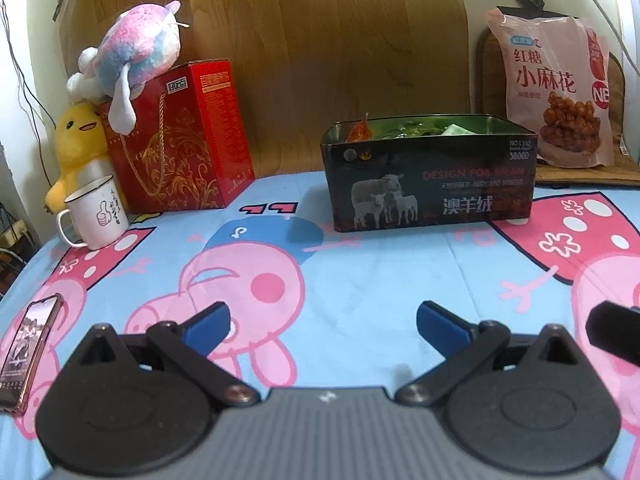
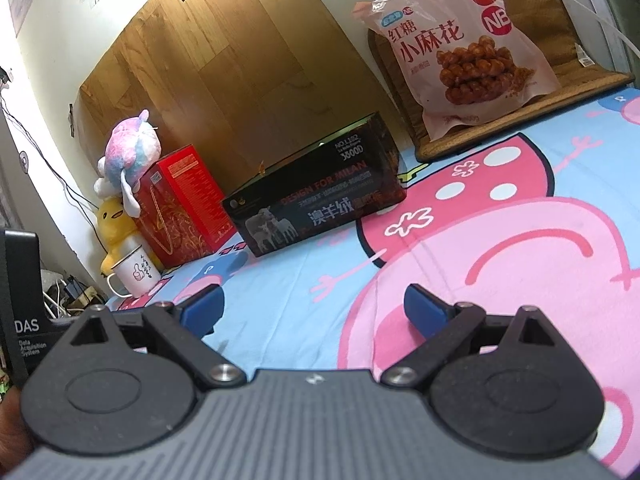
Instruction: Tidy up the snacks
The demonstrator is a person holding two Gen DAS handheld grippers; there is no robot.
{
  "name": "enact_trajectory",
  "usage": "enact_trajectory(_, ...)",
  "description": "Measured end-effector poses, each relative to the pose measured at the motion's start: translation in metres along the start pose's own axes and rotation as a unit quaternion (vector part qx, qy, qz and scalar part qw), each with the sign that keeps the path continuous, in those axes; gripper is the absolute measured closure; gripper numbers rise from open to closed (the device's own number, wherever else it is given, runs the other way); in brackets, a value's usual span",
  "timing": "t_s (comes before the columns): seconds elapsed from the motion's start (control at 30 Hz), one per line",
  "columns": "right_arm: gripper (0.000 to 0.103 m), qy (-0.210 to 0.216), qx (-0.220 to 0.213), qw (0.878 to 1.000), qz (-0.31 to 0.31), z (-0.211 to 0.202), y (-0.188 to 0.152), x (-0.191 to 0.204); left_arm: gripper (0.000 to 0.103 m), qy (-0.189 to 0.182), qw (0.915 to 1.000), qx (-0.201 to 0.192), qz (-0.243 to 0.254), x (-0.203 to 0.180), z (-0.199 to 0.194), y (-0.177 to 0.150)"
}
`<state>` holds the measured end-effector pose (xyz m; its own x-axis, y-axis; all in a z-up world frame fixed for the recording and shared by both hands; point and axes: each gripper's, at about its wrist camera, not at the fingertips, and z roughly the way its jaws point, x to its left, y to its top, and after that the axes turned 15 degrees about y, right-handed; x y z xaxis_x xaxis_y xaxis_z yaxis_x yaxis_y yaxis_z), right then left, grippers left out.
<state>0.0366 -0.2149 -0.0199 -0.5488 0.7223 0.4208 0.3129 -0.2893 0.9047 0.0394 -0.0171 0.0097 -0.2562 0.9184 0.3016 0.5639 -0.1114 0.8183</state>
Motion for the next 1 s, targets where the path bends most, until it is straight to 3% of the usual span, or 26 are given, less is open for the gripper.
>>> enact_trajectory(0.53, 0.005, 0.000, 0.000, 1.000, 0.001, 0.0001, -0.0001, -0.0004, 0.000, 0.021, 0.9997, 0.011, -0.003, 0.0018, 0.0067, -0.0014)
enact_trajectory(1.0, 0.005, 0.003, -0.001, 1.000, 0.005, -0.0003, 0.0008, -0.0009, 0.000, 0.013, 0.9998, 0.014, 0.001, 0.0011, 0.0073, -0.0028)
